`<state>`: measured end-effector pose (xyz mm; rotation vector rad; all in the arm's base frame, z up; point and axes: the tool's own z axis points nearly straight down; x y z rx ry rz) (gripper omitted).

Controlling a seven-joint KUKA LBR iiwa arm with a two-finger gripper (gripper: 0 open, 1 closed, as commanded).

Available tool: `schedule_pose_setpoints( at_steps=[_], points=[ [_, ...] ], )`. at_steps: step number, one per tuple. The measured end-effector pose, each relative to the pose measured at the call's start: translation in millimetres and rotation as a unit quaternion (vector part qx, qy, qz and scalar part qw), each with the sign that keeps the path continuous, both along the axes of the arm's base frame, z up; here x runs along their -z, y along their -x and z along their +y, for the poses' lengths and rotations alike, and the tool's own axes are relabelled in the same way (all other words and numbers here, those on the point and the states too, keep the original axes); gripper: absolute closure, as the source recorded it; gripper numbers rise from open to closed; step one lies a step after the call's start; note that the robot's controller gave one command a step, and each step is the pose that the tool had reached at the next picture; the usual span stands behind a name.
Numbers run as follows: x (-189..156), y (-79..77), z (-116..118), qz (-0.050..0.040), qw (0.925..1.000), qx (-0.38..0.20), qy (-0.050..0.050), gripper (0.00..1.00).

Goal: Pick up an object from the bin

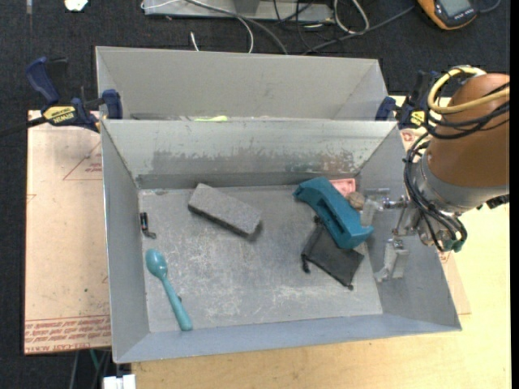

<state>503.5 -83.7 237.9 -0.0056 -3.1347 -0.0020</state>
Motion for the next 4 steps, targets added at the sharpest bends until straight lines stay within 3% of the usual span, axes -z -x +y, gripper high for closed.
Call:
schedule_pose_setpoints(
  at_steps=[2,3,4],
  points=[
    [11.3,-5.2,5.0,-0.0105,0.9999,0.000,0.002,0.00],
    [89.7,-10.6,35.0,-0.0113,0.9982,-0.059,0.002,0.00],
    [118.7,-18.6,44.1,-0.0089,1.0000,0.004,0.001,0.00]
  ],
)
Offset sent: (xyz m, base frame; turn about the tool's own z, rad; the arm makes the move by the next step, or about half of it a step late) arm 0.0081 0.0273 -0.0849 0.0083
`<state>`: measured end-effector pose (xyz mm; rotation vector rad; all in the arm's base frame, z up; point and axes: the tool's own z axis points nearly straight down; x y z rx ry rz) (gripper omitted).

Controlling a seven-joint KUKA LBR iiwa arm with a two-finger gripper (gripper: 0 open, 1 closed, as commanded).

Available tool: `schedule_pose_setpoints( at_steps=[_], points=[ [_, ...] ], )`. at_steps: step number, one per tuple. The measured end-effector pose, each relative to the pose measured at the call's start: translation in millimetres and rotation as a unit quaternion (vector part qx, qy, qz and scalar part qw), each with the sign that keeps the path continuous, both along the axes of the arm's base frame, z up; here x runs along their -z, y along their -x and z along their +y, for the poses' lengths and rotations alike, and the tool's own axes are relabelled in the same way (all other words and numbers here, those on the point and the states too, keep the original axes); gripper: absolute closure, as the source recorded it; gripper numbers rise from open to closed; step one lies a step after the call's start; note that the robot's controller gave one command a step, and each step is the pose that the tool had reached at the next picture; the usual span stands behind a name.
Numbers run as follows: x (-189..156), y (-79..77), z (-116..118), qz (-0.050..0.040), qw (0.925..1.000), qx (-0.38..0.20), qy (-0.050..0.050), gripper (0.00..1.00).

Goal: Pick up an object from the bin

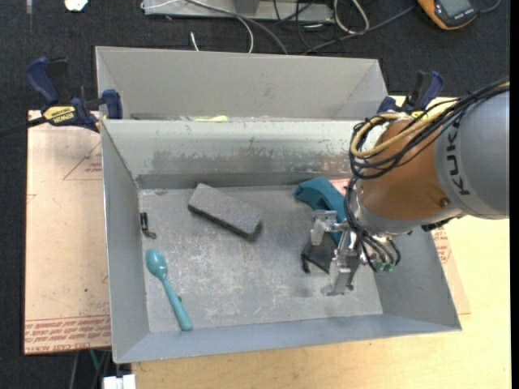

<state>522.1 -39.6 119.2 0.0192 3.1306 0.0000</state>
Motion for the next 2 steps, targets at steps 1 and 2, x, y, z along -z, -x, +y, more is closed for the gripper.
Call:
schedule_pose_setpoints(
  at_steps=[1,2],
  points=[
    [10.2,3.5,41.9,0.0005,0.9988,0.050,-0.001,0.00],
    [35.9,-30.1,-7.3,-0.0019,0.9998,0.021,-0.001,0.00]
  ],
)
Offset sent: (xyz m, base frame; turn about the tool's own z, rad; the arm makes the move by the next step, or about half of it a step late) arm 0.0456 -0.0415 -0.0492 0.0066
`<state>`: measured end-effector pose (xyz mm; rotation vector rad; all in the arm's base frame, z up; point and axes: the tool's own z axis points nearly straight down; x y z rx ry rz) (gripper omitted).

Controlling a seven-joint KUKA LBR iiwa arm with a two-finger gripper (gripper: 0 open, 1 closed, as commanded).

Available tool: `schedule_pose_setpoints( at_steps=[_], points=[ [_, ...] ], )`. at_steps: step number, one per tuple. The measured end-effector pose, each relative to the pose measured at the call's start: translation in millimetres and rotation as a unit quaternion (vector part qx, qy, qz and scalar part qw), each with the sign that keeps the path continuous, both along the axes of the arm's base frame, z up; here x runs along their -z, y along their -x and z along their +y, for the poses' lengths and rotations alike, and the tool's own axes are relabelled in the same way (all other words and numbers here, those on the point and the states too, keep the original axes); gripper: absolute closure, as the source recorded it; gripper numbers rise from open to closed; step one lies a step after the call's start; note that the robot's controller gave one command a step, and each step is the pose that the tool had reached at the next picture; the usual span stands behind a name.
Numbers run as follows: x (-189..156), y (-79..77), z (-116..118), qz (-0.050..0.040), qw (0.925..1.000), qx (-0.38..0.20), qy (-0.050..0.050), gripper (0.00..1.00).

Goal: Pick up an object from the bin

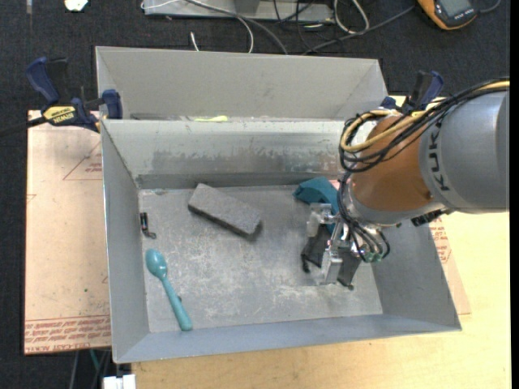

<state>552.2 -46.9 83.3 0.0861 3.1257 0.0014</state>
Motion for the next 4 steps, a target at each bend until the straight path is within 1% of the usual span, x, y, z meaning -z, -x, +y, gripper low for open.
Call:
schedule_pose_setpoints(
  at_steps=[1,2,3,4],
  points=[
    [-10.7,-11.4,-16.9,0.0014,0.9998,-0.020,-0.002,1.00],
    [-10.7,-11.3,-16.8,0.0014,0.9998,-0.020,-0.002,0.00],
    [-10.7,-11.4,-16.8,0.0014,0.9998,-0.020,-0.002,0.00],
    [-2.9,-9.2,-31.9,0.0008,0.9984,-0.057,-0.002,0.00]
  ],
)
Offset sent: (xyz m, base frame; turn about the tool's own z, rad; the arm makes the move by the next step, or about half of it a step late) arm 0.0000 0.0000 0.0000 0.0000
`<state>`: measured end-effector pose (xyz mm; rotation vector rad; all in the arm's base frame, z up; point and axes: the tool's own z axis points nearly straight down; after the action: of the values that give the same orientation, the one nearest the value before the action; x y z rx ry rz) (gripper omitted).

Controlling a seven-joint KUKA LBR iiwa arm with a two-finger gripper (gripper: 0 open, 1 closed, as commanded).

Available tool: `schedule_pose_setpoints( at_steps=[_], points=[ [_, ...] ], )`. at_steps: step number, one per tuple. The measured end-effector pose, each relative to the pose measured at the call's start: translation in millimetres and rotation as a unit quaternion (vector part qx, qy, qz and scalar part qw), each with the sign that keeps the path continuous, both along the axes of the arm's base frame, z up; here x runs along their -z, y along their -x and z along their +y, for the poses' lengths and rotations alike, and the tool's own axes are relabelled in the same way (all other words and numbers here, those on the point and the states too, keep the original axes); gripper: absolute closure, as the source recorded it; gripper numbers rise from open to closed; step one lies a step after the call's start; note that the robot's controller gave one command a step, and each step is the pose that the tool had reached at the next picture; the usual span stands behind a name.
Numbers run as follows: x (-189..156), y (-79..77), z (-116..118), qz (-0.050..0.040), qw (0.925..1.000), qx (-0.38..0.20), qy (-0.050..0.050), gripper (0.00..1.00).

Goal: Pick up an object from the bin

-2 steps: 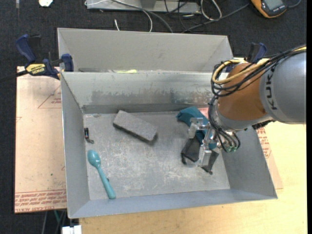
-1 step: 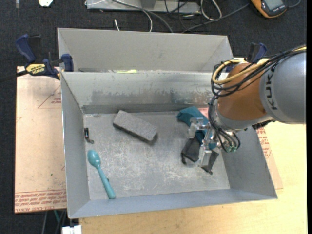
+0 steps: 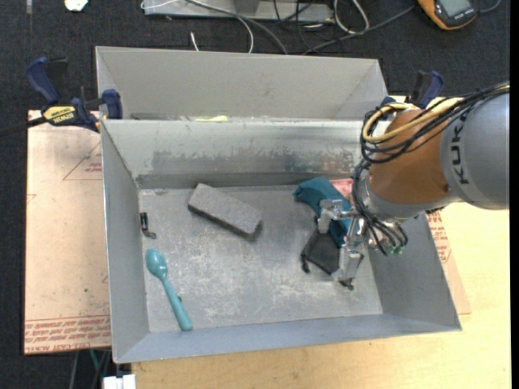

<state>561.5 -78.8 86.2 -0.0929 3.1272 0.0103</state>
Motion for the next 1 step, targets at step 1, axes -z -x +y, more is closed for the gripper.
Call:
schedule_pose_setpoints(
  at_steps=[1],
  points=[
    [17.0,2.0,-4.6,0.0000,0.9990,-0.045,0.001,0.00]
  ],
)
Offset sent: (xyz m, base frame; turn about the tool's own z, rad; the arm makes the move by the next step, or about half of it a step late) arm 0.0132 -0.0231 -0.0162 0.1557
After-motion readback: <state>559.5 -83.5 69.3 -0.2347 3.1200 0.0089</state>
